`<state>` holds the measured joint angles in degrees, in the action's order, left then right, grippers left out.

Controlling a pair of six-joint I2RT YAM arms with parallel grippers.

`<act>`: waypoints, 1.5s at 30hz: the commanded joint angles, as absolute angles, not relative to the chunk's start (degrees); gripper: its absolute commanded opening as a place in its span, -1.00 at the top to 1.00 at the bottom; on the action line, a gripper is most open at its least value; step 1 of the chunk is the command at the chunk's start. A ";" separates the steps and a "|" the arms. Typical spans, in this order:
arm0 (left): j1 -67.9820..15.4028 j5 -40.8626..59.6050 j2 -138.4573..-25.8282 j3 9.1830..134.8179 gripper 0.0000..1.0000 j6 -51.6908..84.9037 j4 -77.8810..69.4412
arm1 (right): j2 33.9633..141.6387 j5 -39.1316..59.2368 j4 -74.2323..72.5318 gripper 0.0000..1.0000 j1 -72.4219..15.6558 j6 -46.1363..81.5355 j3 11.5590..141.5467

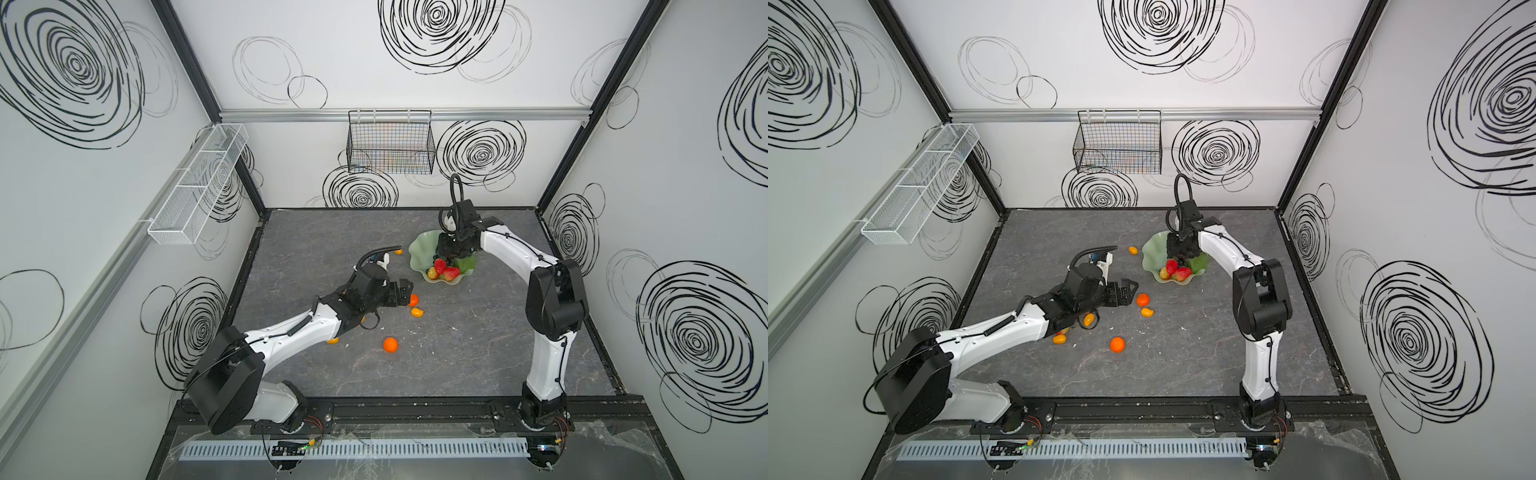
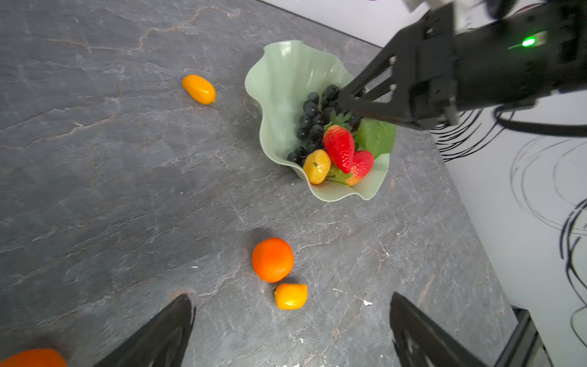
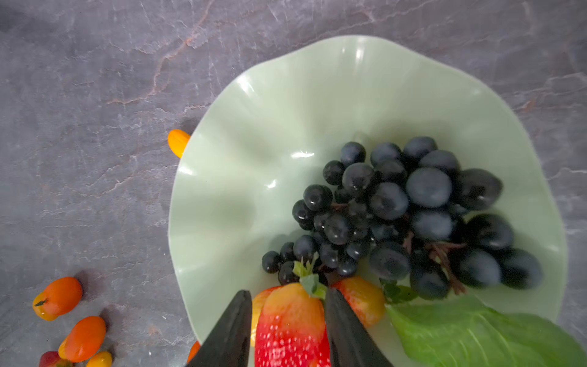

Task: Place and organize the fake fruits in the fruit bowl
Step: 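Lower the strawberry into the bowl and open the right gripper, then draw the right gripper back beside the bowl while the left gripper moves over the pile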

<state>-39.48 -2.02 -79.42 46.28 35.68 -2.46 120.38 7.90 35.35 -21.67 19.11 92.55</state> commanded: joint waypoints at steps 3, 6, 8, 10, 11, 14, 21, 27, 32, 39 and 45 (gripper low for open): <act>-39.73 -10.61 -77.06 48.96 -0.99 36.23 3.54 | 113.78 7.46 33.53 0.11 -21.73 19.03 89.00; -39.42 -15.52 -76.08 49.39 -0.99 37.37 8.47 | 111.09 7.78 32.75 0.15 -22.09 18.98 86.10; -39.05 -18.79 -74.98 49.19 -0.99 38.23 11.52 | 108.86 7.97 31.76 0.17 -22.41 19.25 83.63; -38.69 -21.83 -73.26 48.34 -0.99 39.29 14.51 | 106.28 8.75 30.48 0.17 -23.05 19.50 81.15; -38.35 -23.30 -72.09 47.64 -0.99 39.99 15.98 | 104.62 9.06 29.72 0.17 -23.57 19.56 79.92; -37.28 -27.05 -67.96 44.89 -0.98 42.11 19.80 | 100.68 8.88 28.46 0.17 -26.55 19.82 77.18; -34.19 -29.37 -58.00 37.30 -0.78 47.25 25.96 | 95.96 8.52 24.17 0.18 -38.17 21.20 71.46; -29.91 -23.05 -58.47 34.27 -0.59 45.06 25.73 | 95.45 8.32 20.34 0.20 -47.64 22.67 69.56; -29.99 -19.00 -65.84 41.10 -0.55 36.50 29.40 | 92.75 8.84 16.77 0.22 -49.49 23.92 66.66; -35.13 -19.52 -74.33 55.70 -0.62 19.55 41.67 | 83.17 8.25 11.03 0.17 -46.91 25.84 57.85; -40.83 -25.91 -76.94 57.08 -0.64 2.97 44.62 | 75.96 8.07 11.50 0.15 -44.38 25.75 52.92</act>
<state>-39.77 -22.96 -75.99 57.60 14.90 39.90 77.69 8.71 13.87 -45.36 24.88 54.26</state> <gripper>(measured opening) 0.818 0.424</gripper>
